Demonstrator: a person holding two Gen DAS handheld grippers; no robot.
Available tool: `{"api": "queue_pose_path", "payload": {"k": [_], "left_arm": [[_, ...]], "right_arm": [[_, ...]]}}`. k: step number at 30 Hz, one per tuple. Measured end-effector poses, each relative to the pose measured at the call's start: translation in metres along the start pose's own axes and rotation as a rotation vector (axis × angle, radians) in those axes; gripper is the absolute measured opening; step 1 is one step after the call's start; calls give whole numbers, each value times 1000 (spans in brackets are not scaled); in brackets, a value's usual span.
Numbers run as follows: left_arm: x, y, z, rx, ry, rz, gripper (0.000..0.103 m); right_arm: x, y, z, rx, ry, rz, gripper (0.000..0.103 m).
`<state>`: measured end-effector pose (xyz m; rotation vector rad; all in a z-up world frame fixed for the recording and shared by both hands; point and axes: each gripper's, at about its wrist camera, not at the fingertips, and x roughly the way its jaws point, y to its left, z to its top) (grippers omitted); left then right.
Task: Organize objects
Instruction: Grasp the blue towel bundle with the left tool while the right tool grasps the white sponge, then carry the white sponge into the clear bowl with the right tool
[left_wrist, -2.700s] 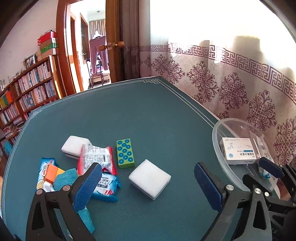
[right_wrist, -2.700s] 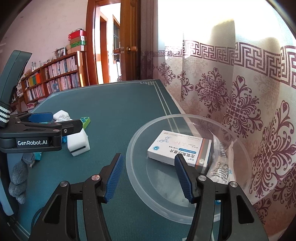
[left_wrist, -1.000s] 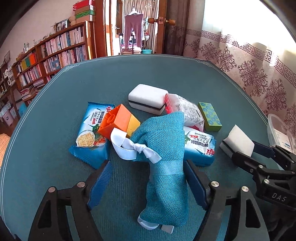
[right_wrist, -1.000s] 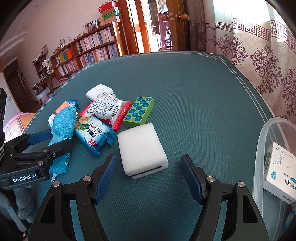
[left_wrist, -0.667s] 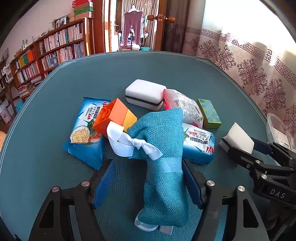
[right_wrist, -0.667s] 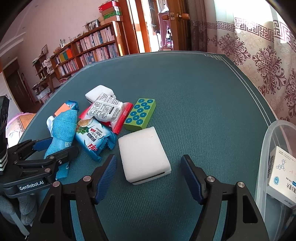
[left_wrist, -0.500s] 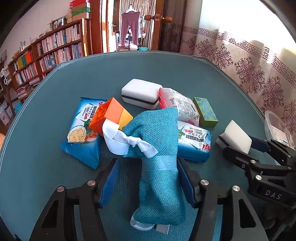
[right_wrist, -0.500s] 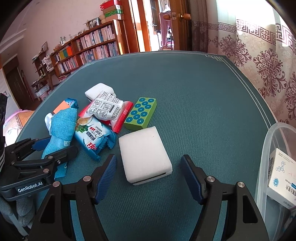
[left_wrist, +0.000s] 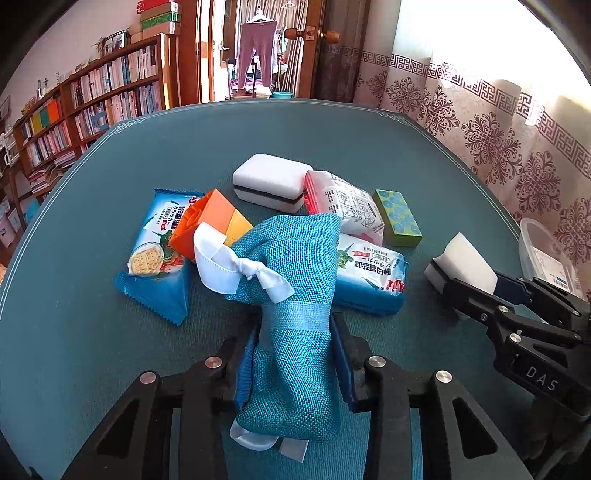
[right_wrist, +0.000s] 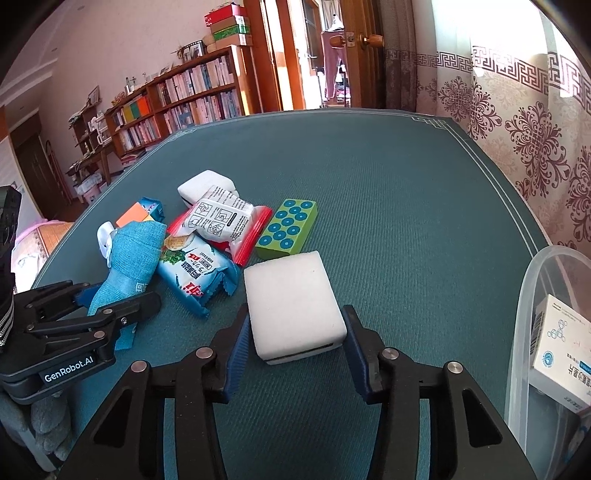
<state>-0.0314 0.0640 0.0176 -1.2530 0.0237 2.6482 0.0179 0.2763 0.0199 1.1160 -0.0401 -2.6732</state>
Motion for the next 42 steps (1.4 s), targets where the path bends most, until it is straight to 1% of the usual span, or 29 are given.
{"api": "queue_pose_path", "payload": {"k": [5,10,17,20,28,31,38,42], "left_arm": [[-4,-5,0,16,2,-19,38],[-12,-9,1,30,-17,-37,38],[-17,-17,0,43,-22,-44,38],[-19,-22,-1,50,-26,-49,38],[-26,-41,-1,88,-36,-68,38],[-26,-50,0,106,-36,-74,38],[-27,-68,2,141,-36,-87,38],[-27,-80,1,168,-34,-93,38]], "right_arm": [[-13,2,0,16,-22,18,48],[-30,1,-1,27,-49,24,48],[-56,-10,-8,59,-80,6,48],[-70,-17,-13,58,-96,-15,48],[-105,-60,-31,123,-129,-109,48],[-115,-77,-39,147,-129,-143,48],[-131,-116,-59,254,-97,-130,48],[-136,-130,-63,275,-106,-174,48]]}}
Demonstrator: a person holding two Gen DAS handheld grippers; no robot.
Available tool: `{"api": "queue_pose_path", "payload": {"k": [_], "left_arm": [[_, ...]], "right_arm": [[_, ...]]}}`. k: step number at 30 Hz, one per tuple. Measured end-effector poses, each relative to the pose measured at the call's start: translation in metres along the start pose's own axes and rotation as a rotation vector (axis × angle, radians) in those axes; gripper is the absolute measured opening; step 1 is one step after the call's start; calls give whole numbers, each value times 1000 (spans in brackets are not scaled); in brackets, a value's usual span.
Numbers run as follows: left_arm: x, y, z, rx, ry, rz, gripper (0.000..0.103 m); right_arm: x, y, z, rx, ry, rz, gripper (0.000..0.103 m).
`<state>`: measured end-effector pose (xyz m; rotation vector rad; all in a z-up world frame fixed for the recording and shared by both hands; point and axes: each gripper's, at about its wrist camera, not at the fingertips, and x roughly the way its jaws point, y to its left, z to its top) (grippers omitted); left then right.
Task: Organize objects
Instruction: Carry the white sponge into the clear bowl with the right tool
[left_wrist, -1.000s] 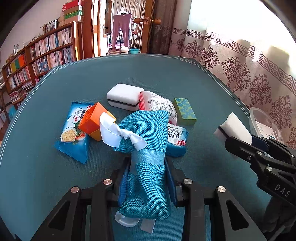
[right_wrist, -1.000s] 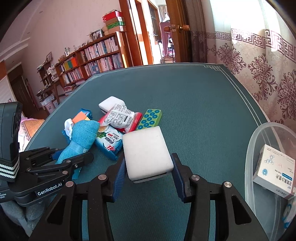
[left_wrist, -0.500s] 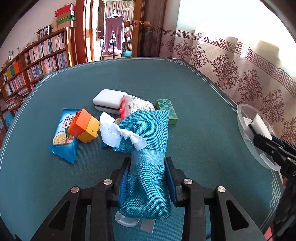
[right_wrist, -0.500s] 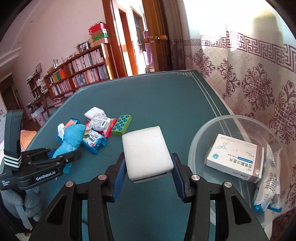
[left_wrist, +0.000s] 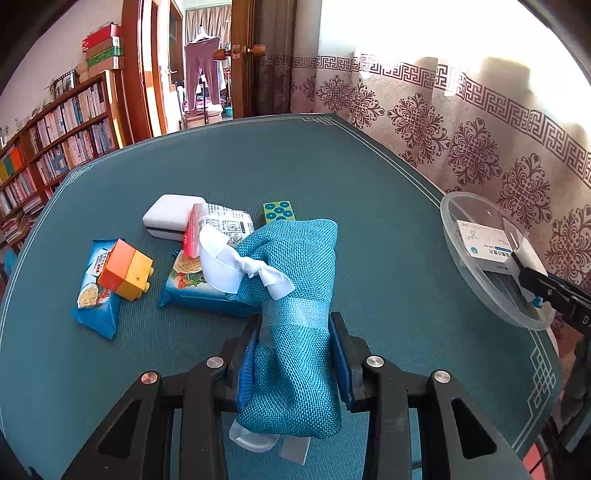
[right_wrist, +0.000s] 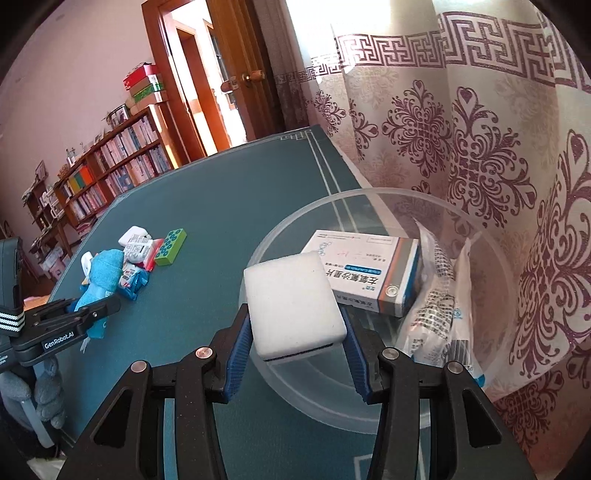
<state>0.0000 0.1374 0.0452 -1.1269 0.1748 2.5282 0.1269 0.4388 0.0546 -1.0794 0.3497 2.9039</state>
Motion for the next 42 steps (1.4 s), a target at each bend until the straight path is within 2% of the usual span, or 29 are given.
{"api": "queue_pose_path", "payload": {"k": [10,36,42], "left_arm": [[-4,-27,8,62,-14,-38,38],[-1,-81,25,157,-11,-137,38],[-3,-96,31,195,-23,-160,38]], "right_arm": [[14,-7,-7,-29,57,-29,48],[13,-5,-21,-43,127,10,49],[10,-4,-25,-58,147,-37,50]]}}
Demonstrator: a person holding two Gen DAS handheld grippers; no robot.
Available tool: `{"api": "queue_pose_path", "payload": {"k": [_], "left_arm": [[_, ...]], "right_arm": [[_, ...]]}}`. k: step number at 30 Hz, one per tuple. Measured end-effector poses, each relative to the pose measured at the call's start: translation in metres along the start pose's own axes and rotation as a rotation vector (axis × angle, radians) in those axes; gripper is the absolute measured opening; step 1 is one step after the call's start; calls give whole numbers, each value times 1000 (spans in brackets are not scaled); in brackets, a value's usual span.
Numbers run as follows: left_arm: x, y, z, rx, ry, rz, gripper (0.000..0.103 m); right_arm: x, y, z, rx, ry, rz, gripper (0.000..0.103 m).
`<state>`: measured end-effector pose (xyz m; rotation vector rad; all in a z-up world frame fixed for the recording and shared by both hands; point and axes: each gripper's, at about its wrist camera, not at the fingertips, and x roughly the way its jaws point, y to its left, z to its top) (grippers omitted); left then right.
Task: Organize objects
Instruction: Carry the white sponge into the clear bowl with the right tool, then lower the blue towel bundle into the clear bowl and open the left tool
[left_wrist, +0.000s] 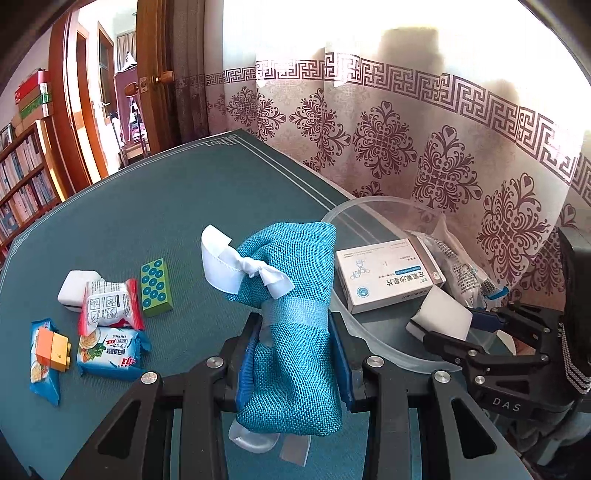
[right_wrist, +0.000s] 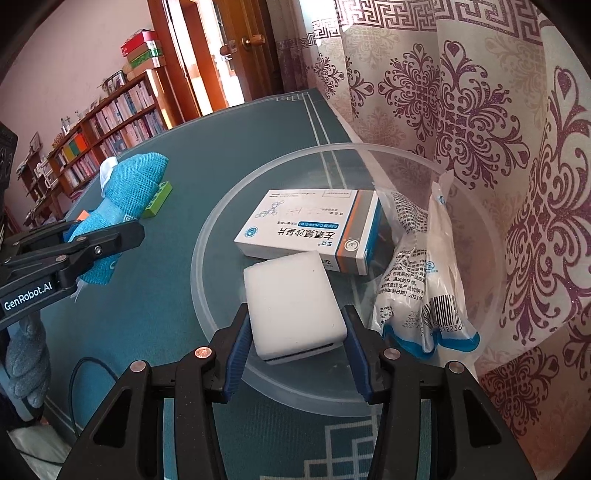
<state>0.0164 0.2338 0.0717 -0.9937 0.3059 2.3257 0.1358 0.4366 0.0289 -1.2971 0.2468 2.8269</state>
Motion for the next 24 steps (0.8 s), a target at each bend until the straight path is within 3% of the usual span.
{"api": "queue_pose_path", "payload": {"k": [6,9,21,23,24], "left_arm": [[5,-14,16,27,-19,-53,38],[11,-21,25,33,-17,-80,39],[39,-52,51,100,1,-169,39],[43,-56,55,113,0,-177,42],[44,-56,56,115,-2,-183,50]], "right_arm": [[-5,-1,0,14,-2,-4,52],[-10,-4,1,32,-19,2,61],[-36,2,5,11,-133,-15,62],[-37,2,5,12,-135,-21,62],[-37,1,5,14,-134,-22,62]]}}
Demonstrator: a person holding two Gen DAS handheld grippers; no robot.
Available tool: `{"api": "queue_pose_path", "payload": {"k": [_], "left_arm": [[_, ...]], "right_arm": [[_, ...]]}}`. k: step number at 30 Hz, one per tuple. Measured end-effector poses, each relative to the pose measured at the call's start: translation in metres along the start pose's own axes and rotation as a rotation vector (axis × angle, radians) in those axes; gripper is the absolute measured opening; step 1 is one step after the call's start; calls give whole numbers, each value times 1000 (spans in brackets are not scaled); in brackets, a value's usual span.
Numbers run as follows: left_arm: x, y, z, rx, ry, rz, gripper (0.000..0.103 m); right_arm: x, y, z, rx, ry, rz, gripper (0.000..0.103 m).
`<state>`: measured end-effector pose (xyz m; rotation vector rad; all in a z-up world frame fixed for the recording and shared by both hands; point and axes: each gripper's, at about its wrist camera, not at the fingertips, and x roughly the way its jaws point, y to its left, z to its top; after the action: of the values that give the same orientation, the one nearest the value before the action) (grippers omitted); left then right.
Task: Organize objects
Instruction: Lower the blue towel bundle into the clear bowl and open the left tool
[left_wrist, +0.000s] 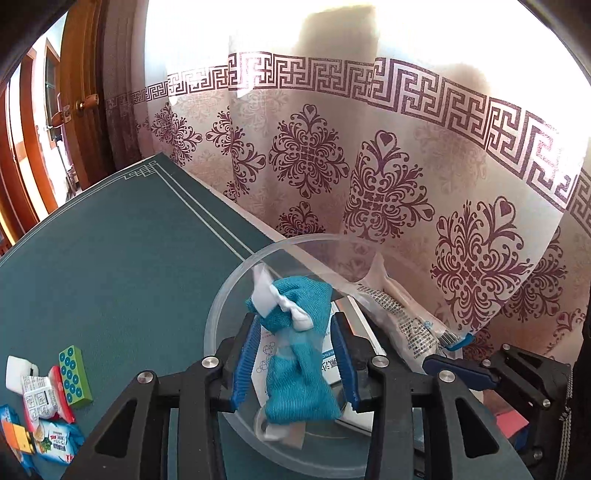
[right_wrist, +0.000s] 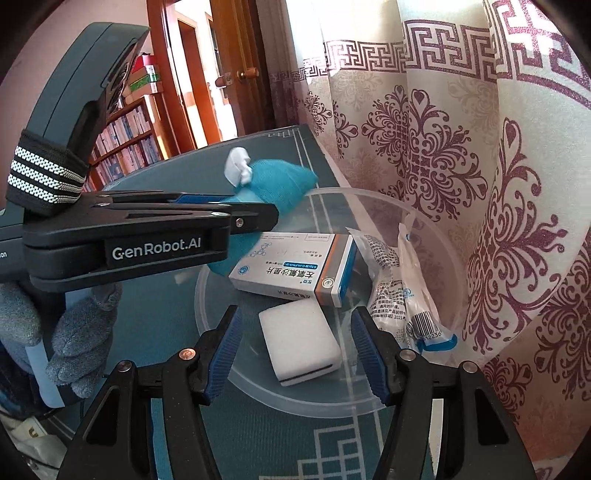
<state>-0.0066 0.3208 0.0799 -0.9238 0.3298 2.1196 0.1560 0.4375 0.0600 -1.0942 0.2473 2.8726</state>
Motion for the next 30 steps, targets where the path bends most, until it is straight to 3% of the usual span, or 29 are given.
{"api": "queue_pose_path", "payload": {"k": [1,3,7,15,20,30], "left_arm": [[1,0,1,-2,-1,-3,66],[-2,4,1,-26,-25,-2,86],[-9,12,-2,-50,-41,7,87],[-20,14,-16,-28,-79,109,87],[-26,20,-22,-48,-83,121,87],[-41,34,-33,-109,-104,168,97]], "right_arm": [[0,0,0,2,1,-1,62],[0,-2,0,6,1,-2,62],[-1,-2,-1,8,-5,-4,62],[1,-3,-1,12,-3,-11,62],[2,-4,-1,16,-2,-9,62],[4,-4,1,31,-21,-3,62]]}}
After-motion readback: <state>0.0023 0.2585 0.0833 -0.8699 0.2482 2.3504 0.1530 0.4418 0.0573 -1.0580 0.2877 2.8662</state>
